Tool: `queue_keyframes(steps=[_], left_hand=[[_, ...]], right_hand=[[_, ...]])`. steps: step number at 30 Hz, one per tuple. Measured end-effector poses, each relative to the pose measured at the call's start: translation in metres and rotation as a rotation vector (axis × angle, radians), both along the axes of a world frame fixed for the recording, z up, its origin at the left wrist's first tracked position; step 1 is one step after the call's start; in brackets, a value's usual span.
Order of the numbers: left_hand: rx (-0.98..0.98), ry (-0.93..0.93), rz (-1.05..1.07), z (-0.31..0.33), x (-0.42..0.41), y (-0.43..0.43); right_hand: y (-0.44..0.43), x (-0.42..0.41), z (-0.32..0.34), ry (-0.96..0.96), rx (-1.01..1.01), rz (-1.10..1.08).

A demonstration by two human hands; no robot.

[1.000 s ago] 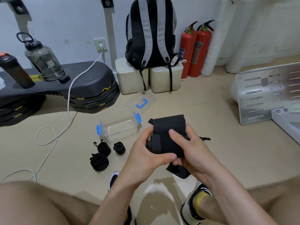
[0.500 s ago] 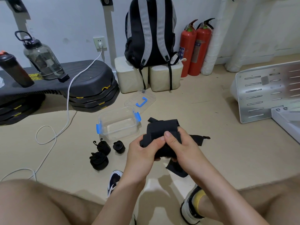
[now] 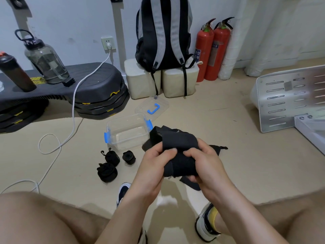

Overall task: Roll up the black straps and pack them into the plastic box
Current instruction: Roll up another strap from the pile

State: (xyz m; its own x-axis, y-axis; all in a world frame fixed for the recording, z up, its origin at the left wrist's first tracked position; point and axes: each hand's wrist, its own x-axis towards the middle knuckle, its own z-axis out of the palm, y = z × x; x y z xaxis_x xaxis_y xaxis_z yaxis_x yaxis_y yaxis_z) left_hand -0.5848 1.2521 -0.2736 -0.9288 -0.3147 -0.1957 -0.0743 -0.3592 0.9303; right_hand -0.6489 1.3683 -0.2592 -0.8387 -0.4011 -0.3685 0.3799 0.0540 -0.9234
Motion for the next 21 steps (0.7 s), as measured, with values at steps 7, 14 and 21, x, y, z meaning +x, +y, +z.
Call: queue_keyframes(steps=[7,14,21], left_hand=[[-0.239,0.035,-0.053,-0.002,0.003,-0.005],[-0.227,-0.085,0.148,-0.004,0.001,0.001],[-0.063,-0.052,-0.018,-0.013,0.0,0.001]], right_hand=[[0.006,-0.007,0.007,-0.147,0.011,0.027],[0.008,-0.009,0.006,0.032,0.095,0.246],[0.0,-0.003,0.0,0.11,0.082,0.067]])
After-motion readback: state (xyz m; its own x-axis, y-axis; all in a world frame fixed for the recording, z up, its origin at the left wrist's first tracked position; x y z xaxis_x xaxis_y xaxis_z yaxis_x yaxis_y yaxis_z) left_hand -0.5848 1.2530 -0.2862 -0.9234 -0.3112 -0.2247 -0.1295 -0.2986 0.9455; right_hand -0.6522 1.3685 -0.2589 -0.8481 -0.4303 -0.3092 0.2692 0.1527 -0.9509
